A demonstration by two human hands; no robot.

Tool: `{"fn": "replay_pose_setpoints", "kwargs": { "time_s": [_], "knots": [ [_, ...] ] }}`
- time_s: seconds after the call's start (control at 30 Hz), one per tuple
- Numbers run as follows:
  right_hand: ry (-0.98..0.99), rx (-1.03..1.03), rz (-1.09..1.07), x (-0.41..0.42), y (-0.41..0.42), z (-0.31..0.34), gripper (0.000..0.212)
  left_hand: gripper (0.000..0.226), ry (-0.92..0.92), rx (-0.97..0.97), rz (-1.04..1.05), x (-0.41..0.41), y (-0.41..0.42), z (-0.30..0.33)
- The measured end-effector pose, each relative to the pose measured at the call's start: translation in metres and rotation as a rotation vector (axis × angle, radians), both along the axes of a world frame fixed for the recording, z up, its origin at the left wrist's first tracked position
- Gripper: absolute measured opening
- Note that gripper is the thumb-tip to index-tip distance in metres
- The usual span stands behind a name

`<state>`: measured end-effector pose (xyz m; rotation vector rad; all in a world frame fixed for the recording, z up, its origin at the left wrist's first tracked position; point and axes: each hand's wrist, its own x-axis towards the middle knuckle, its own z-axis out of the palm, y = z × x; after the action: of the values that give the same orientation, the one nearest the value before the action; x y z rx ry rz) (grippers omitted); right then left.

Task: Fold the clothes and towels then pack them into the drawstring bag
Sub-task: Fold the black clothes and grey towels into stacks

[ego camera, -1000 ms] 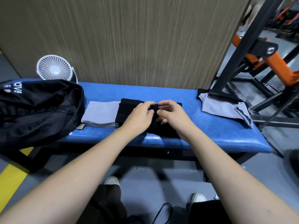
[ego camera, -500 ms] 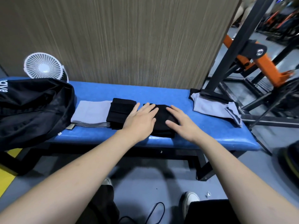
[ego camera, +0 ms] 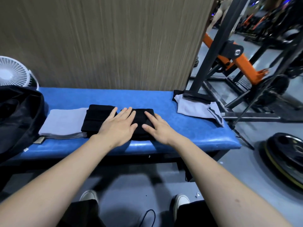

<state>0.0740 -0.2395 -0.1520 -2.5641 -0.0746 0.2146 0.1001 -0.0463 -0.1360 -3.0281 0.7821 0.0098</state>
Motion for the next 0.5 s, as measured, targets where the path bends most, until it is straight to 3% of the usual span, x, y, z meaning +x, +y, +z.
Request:
{"fn": "replay_pose_setpoints", "kwargs": {
  "time_s": [0.17, 0.5],
  "knots": [
    [-0.046, 0.075, 0.005, 0.005, -0.004, -0.001, 0.065, 0.059, -0.023, -0.032, 0.015, -0.001, -0.003, 0.004],
    [-0.269, 0.101, -0.082, -0.022, -0.048, 0.014, 0.045, 0.033, -0.203, -0.340, 0.017, -0.010, -0.033, 0.013]
  ]
}}
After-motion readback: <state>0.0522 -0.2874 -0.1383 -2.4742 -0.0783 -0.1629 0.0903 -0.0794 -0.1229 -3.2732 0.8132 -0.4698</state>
